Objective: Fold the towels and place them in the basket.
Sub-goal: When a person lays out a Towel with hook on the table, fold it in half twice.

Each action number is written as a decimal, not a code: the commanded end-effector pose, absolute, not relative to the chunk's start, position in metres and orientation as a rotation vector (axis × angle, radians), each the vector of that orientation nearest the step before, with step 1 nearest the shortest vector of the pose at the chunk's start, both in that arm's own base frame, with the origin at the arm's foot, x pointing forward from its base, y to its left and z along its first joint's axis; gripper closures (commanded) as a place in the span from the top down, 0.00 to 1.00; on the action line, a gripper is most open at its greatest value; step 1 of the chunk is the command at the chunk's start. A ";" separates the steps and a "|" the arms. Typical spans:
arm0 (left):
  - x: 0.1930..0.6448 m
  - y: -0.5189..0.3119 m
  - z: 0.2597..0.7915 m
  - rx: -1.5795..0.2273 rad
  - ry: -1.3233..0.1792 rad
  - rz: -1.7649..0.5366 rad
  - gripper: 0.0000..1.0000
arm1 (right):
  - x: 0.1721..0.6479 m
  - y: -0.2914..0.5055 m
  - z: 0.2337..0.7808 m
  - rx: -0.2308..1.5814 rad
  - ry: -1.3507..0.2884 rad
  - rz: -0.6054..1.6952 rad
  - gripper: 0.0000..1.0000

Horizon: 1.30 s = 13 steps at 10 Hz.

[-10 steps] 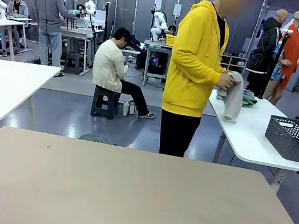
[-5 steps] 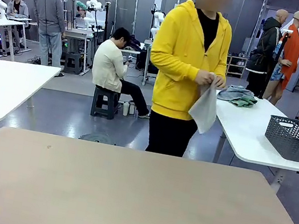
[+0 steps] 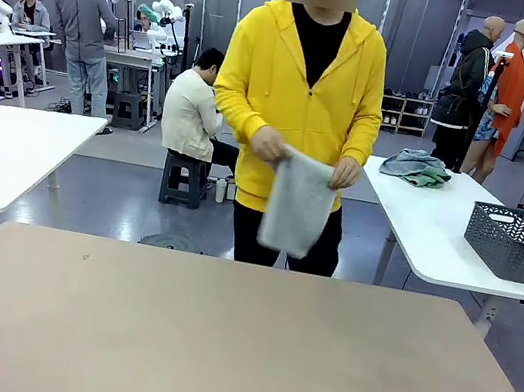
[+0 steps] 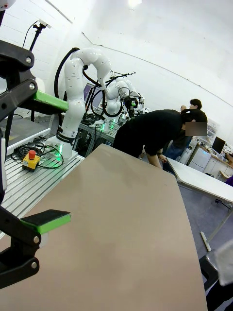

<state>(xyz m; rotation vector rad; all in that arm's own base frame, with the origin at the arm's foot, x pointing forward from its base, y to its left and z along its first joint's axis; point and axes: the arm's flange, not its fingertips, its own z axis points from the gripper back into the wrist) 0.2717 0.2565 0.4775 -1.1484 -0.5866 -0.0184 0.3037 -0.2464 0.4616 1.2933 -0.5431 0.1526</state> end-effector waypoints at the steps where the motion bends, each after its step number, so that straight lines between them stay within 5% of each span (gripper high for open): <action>1: 0.270 0.257 0.477 -1.158 -0.600 -0.042 1.00 | 0.305 -0.247 0.462 1.300 -0.565 0.167 1.00; 13: 0.270 0.257 0.477 -1.158 -0.600 -0.042 1.00 | 0.305 -0.247 0.462 1.300 -0.565 0.167 1.00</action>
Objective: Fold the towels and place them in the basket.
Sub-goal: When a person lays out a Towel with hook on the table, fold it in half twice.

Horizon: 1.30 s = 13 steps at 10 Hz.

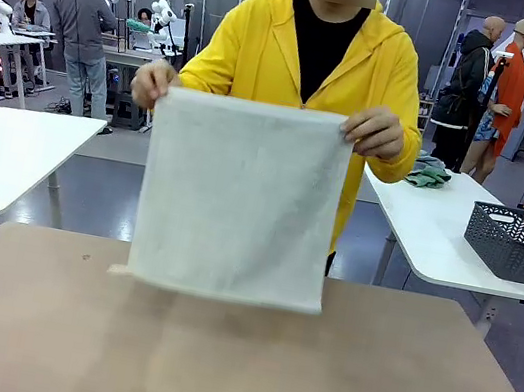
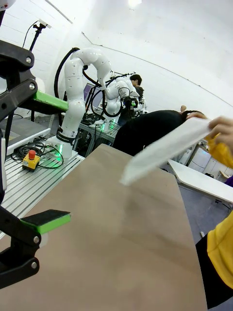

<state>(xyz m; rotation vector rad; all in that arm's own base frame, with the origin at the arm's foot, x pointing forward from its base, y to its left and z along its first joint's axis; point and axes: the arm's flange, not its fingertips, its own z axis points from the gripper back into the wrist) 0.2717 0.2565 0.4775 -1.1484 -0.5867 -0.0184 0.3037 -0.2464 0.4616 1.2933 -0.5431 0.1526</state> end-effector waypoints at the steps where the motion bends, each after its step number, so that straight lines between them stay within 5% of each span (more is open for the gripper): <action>1: 0.270 0.257 0.477 -1.158 -0.600 -0.042 1.00 | 0.305 -0.247 0.462 1.300 -0.565 0.167 1.00; 13: 0.270 0.257 0.477 -1.158 -0.600 -0.042 1.00 | 0.305 -0.247 0.462 1.300 -0.565 0.167 1.00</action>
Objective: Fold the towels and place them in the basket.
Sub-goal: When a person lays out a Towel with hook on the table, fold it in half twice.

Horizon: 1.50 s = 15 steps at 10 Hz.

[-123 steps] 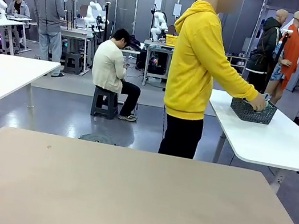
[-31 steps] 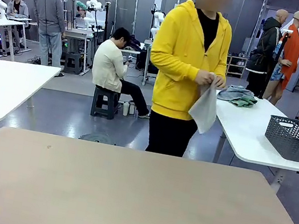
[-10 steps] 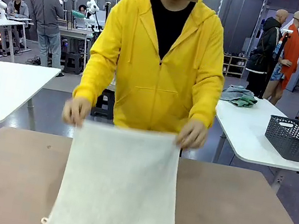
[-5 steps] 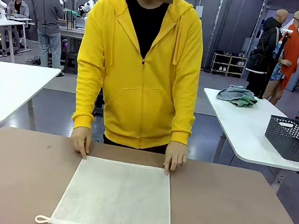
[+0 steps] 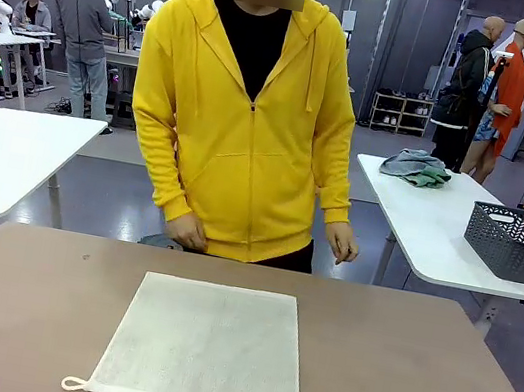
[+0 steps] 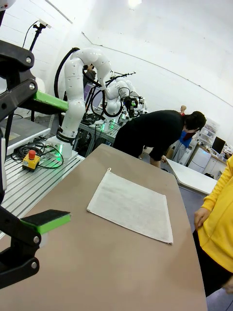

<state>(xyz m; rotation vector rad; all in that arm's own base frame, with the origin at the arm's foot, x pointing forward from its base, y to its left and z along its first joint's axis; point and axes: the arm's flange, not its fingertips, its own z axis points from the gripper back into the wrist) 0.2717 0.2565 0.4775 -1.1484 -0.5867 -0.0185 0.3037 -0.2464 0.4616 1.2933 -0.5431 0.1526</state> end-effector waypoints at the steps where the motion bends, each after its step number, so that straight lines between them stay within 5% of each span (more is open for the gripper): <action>1: 0.270 0.257 0.477 -1.158 -0.600 -0.042 1.00 | 0.305 -0.247 0.462 1.300 -0.565 0.167 1.00; 5: 0.272 0.257 0.477 -1.148 -0.587 -0.018 1.00 | 0.304 -0.246 0.462 1.293 -0.543 0.153 1.00; 11: 0.261 0.138 0.568 -0.402 -0.659 -0.590 1.00 | 0.276 -0.124 0.536 0.714 -0.485 0.830 1.00; 15: 0.259 0.011 0.567 -0.048 -0.547 -1.044 1.00 | 0.263 -0.014 0.537 0.371 -0.356 1.214 1.00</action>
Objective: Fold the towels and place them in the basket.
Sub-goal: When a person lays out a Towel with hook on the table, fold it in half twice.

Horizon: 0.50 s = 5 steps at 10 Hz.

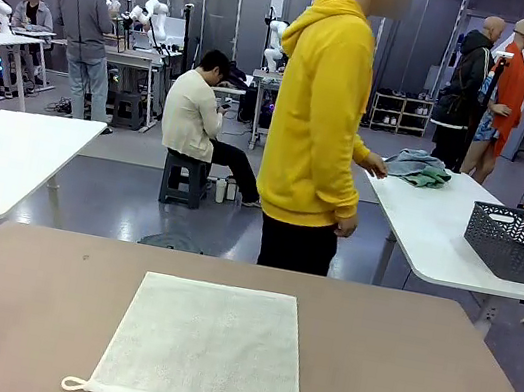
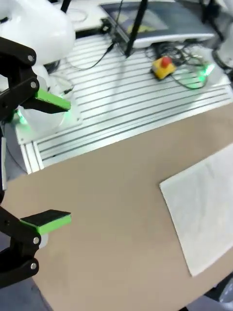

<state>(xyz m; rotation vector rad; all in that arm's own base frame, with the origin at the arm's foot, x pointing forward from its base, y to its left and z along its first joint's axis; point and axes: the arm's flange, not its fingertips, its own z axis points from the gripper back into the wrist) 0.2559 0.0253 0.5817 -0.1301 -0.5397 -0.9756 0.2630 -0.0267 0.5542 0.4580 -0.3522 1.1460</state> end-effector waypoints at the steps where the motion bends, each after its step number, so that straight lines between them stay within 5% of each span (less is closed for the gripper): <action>1: 0.255 -0.017 0.558 -0.009 -0.517 -1.172 1.00 | 0.261 0.008 0.531 0.346 -0.324 1.289 1.00; 5: 0.248 -0.076 0.513 0.034 -0.427 -1.312 1.00 | 0.256 0.046 0.493 0.320 -0.279 1.403 1.00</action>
